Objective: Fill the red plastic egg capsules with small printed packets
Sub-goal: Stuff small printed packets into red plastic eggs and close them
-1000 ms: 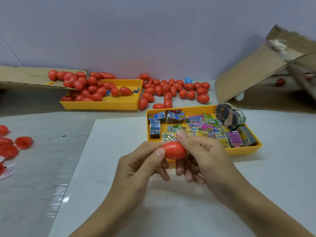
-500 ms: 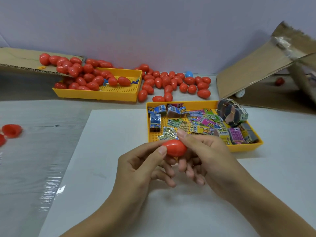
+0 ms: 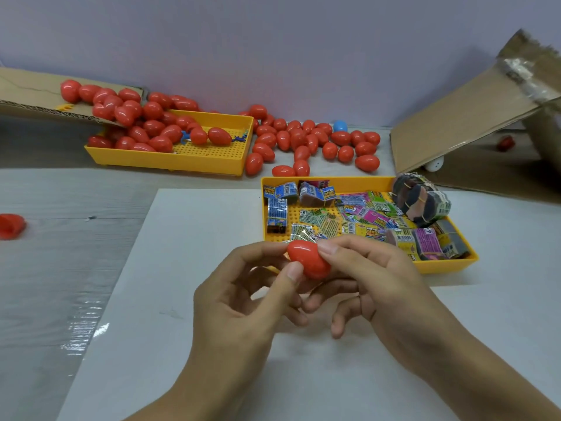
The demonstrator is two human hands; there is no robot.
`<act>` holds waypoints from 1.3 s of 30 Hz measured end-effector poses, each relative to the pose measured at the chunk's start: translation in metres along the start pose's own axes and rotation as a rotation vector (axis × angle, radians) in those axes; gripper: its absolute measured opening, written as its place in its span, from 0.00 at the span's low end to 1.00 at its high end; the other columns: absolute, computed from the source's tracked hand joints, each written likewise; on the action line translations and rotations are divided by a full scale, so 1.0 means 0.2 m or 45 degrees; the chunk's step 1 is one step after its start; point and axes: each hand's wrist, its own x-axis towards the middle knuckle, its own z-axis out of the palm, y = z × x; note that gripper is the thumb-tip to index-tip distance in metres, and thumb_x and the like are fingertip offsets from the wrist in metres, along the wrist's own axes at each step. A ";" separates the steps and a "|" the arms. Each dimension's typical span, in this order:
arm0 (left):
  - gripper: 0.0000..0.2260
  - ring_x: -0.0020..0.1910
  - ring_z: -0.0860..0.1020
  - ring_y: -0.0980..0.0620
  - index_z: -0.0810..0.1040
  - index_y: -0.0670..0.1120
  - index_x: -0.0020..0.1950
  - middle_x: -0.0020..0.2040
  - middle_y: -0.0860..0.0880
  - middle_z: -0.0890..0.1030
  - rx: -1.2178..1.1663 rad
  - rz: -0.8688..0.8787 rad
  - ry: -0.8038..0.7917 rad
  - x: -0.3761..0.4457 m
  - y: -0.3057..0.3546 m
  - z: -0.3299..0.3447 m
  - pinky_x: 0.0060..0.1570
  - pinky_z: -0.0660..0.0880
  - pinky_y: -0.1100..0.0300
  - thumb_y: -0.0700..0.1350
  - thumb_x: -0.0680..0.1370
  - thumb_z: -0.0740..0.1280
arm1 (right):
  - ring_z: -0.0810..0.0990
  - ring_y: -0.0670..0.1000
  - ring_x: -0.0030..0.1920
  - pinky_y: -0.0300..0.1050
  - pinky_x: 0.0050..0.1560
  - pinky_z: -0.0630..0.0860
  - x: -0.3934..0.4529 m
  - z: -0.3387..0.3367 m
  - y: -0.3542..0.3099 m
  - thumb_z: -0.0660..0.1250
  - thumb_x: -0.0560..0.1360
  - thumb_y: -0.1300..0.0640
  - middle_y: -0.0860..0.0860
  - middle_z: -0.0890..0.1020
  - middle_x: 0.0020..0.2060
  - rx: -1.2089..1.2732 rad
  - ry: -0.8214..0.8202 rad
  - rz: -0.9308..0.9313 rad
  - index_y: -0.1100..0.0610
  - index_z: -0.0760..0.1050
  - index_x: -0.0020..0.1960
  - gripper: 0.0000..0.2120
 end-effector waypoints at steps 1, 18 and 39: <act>0.12 0.30 0.80 0.47 0.84 0.49 0.52 0.39 0.42 0.82 0.027 0.037 -0.018 0.00 0.01 0.00 0.31 0.78 0.61 0.46 0.70 0.75 | 0.83 0.52 0.33 0.40 0.21 0.73 0.00 0.00 0.00 0.67 0.72 0.50 0.58 0.85 0.36 -0.020 -0.007 0.001 0.55 0.84 0.43 0.10; 0.27 0.52 0.81 0.46 0.76 0.47 0.67 0.56 0.51 0.82 0.321 0.400 -0.198 0.03 -0.05 -0.03 0.45 0.78 0.60 0.33 0.70 0.74 | 0.77 0.51 0.25 0.36 0.18 0.66 -0.01 -0.01 -0.01 0.71 0.72 0.47 0.57 0.82 0.29 -0.180 0.072 -0.080 0.57 0.83 0.35 0.14; 0.14 0.43 0.84 0.50 0.84 0.54 0.56 0.48 0.49 0.84 0.191 0.170 -0.090 0.04 0.01 -0.02 0.44 0.80 0.63 0.47 0.71 0.74 | 0.78 0.45 0.28 0.36 0.25 0.71 0.00 -0.07 0.01 0.70 0.73 0.50 0.48 0.83 0.32 -0.485 0.220 -0.410 0.51 0.85 0.45 0.07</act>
